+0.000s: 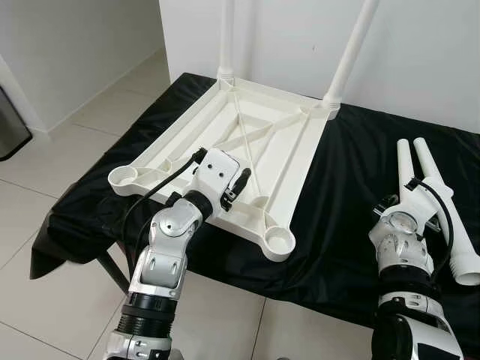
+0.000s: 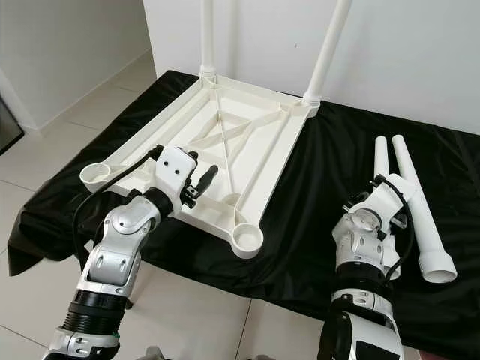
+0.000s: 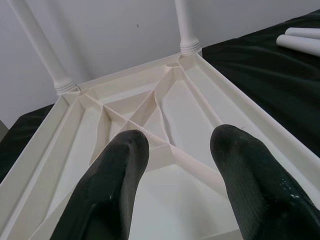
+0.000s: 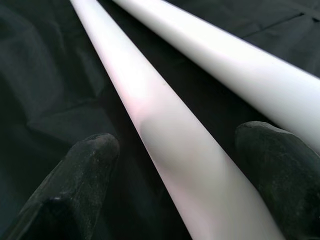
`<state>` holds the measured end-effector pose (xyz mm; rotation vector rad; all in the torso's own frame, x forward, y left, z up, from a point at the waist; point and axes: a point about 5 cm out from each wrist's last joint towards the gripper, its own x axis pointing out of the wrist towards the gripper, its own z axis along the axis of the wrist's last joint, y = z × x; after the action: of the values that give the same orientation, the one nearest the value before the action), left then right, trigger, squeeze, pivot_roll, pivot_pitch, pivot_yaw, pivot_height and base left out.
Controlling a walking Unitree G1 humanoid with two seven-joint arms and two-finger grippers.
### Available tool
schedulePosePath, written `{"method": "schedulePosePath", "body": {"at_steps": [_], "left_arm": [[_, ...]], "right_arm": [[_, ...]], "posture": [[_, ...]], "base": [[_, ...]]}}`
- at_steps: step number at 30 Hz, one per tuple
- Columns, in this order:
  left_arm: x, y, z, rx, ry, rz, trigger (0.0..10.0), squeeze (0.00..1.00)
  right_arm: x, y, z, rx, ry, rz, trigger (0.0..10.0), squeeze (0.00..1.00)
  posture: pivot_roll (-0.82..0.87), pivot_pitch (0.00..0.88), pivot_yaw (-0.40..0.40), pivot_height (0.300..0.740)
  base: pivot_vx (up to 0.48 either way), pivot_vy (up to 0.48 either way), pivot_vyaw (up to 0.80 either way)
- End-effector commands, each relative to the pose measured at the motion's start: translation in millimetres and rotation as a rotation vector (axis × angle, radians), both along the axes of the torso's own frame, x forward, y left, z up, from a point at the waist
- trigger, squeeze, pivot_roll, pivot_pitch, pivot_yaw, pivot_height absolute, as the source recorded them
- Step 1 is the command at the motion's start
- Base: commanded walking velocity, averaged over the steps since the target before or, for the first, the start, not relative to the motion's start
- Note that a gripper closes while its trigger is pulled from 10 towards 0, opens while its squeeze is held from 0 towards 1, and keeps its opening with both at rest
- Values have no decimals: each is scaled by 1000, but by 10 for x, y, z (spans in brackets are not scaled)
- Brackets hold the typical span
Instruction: Building children table
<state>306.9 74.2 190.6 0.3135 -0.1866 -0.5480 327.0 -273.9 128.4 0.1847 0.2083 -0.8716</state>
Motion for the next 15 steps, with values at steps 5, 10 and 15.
{"method": "schedulePosePath", "body": {"at_steps": [5,10,15], "left_arm": [[-13,-20,32,-31,-27,78,10000,0],[-14,-41,39,-41,-25,76,10000,0],[-19,-66,45,-48,-21,71,10000,0]], "right_arm": [[43,247,-148,83,74,157,10000,0],[167,665,97,45,-107,513,10000,0],[144,737,155,43,-129,553,10000,0]], "posture": [[-8,0,-31,740],[-14,0,-30,740],[-18,0,-31,740]], "base": [[0,0,0],[0,0,0],[0,0,0]]}}
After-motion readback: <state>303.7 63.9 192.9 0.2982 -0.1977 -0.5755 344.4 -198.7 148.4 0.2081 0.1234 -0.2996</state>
